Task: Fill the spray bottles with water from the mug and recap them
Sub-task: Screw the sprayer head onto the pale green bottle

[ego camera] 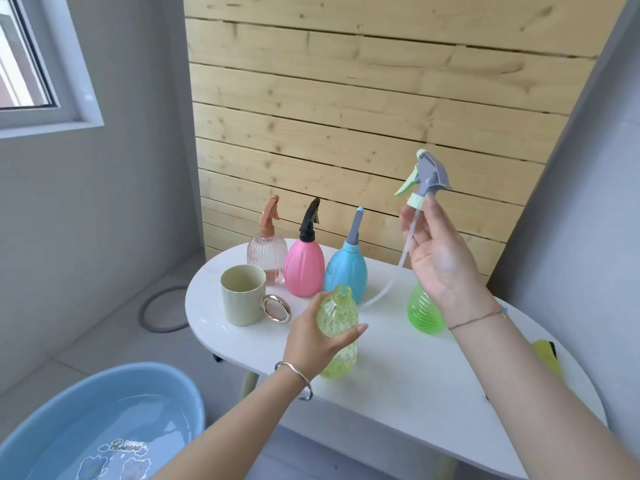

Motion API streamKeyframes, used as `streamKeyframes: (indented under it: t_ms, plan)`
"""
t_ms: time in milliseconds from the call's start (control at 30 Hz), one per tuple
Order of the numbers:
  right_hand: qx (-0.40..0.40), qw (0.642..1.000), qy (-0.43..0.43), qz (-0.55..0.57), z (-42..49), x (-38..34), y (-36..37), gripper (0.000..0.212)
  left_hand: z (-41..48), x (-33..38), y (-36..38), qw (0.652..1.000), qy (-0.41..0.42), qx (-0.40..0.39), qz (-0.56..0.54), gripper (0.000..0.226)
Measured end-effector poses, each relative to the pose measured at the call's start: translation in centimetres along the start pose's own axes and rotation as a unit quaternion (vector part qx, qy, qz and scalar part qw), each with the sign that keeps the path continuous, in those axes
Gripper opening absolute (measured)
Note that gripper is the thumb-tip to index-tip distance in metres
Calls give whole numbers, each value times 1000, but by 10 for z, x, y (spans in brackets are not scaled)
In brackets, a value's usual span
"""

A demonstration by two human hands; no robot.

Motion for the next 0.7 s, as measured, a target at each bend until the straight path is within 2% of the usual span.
streamKeyframes:
  t_ms: [267,700]
  plan:
    - [20,998,10,53,3,-11,31,6,2,-8,2,1000,-2,2,9,74]
    - [27,998,14,58,8,-15,42,7,2,-7,3,1000,0,4,-2,75]
Point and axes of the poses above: each hand's wrist, its own z-axis towards the middle knuckle, its own y-axis out of the palm, x = y × z, the point moved 6 cm from there along z, towards the middle knuckle, and after that the axes turned 3 degrees about x, right-handed, at the moved point
